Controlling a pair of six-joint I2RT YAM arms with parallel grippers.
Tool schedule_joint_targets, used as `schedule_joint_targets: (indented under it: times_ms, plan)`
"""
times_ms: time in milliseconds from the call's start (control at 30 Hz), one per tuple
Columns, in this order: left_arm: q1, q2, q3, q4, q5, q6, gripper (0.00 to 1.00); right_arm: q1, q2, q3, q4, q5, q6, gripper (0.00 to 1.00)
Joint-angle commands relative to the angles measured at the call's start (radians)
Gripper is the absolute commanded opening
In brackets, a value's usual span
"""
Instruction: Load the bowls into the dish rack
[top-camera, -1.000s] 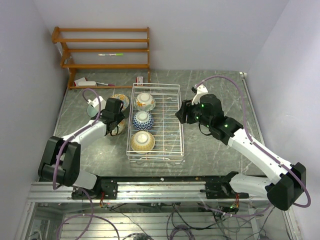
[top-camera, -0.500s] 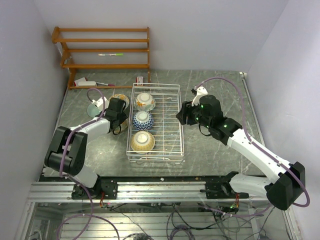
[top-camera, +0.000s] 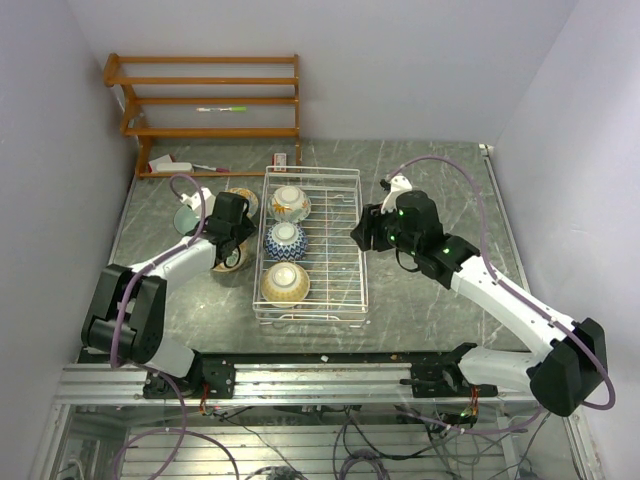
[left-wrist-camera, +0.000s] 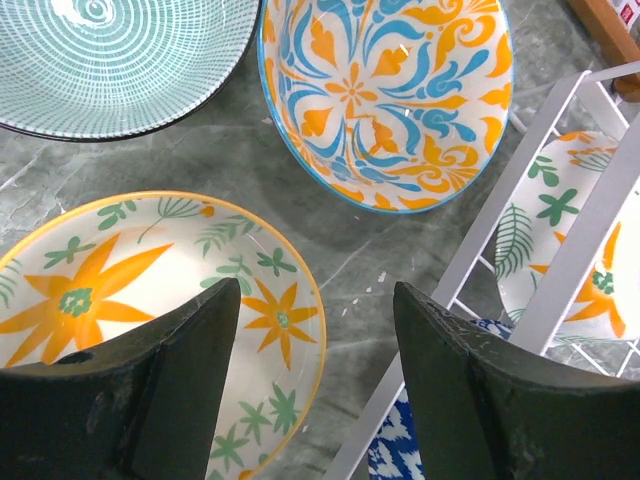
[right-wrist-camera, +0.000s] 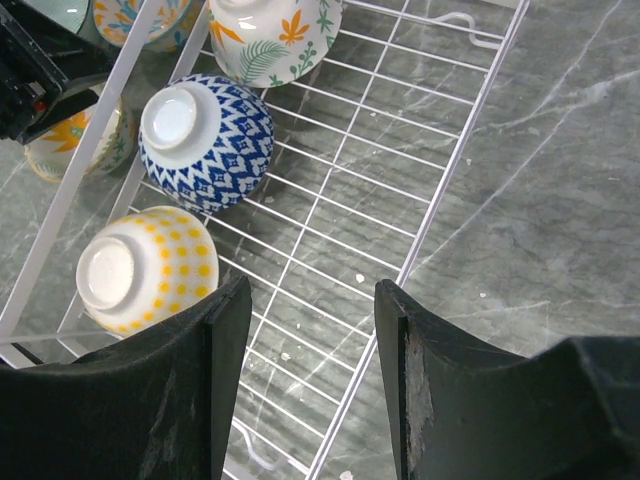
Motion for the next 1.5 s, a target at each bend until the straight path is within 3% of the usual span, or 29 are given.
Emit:
schedule_joint_targets:
  times_ms: [0,433,800,1200,1467]
  plan:
    - [0.003,0.007,0.015,-0.002,-0.031,0.028,0.74,-0.007,0.005,-0.007,0.031,-0.014,0.003,0.52]
    - [0.003,0.135,0.062,0.004,0.010,0.047,0.66,-0.016,0.000,-0.015,0.032,-0.009,-0.003,0.52]
    - [0.003,0.033,0.042,-0.061,-0.038,0.071,0.13,-0.024,0.006,-0.016,0.047,-0.016,0.008,0.52]
    - [0.002,-0.238,-0.012,-0.189,-0.025,0.106,0.07,-0.028,-0.016,-0.017,0.043,-0.018,0.022,0.52]
    - [-0.013,-0.499,0.090,-0.306,0.000,0.125,0.07,-0.048,-0.078,0.046,-0.031,-0.022,0.017,0.51]
